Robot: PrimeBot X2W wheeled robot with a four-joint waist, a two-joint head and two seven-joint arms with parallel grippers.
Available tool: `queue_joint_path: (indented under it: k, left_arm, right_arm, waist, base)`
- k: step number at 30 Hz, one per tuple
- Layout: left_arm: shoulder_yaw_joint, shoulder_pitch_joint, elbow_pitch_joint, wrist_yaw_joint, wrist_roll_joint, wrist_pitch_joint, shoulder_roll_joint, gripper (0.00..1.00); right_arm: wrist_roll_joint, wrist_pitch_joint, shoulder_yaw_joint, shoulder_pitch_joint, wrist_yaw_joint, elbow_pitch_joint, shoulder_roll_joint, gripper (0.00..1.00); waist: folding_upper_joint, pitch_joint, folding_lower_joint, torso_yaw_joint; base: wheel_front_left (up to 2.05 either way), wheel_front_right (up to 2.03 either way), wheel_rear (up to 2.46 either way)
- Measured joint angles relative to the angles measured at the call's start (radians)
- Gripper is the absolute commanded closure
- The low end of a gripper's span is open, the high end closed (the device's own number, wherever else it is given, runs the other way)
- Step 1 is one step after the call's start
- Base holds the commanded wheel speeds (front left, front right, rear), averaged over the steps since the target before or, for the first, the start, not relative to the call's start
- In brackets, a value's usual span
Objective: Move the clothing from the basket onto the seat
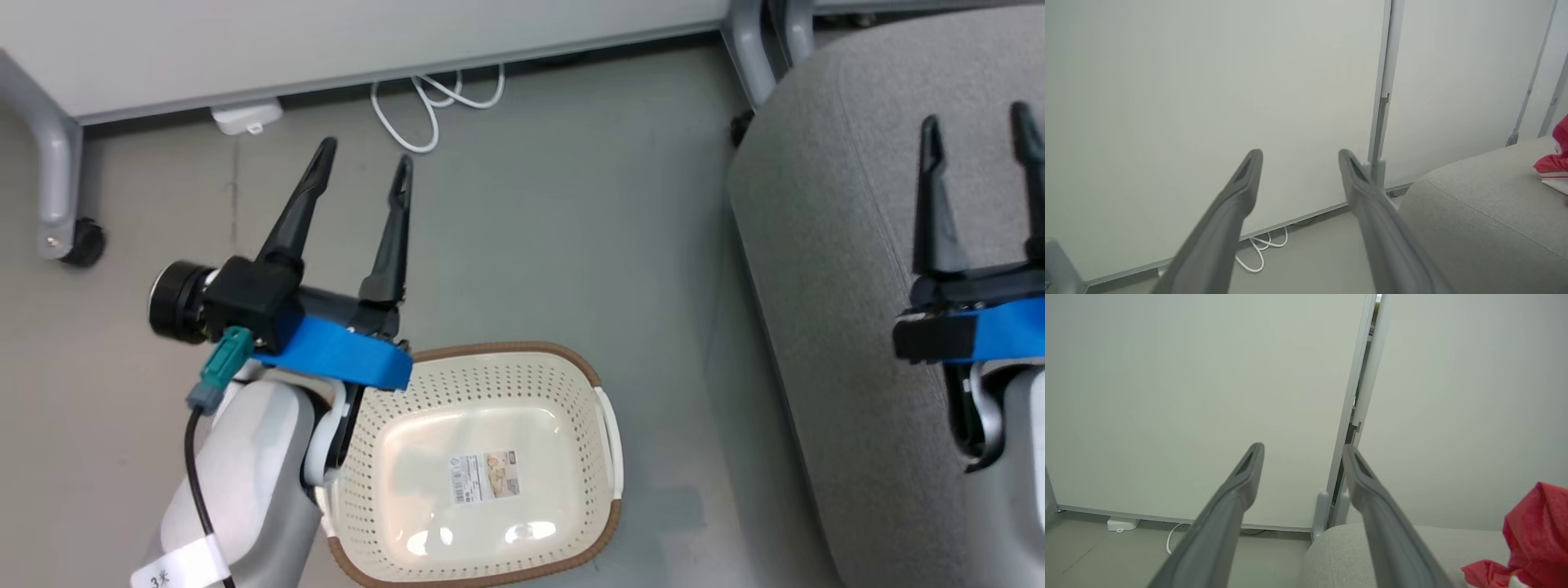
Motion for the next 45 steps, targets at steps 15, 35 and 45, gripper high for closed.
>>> queue_joint_path:
  k: [15, 35, 45]
  left_arm:
    - [0.245, 0.227, 0.021, -0.049, 0.1, 0.0, -0.094, 0.0]
    - [0.346, 0.388, -0.013, -0.087, 0.154, 0.0, -0.138, 0.0]
    - [0.343, 0.409, -0.008, -0.091, 0.139, 0.0, -0.139, 0.0]
  right_arm:
    - [0.048, 0.0, 0.033, 0.165, 0.0, 0.053, 0.064, 0.0]
    - [0.115, 0.0, 0.057, 0.347, 0.0, 0.086, 0.115, 0.0]
    - [0.166, 0.0, 0.073, 0.394, 0.0, 0.102, 0.119, 0.0]
  waist:
    - [0.0, -0.147, -0.0001, 0.093]
    - [0.0, -0.262, 0.0, 0.111]
    - [0.0, -0.281, 0.0001, 0.106]
  base:
    - [0.0, 0.0, 0.0]
    - [0.0, 0.0, 0.0]
    - [0.0, 0.0, 0.0]
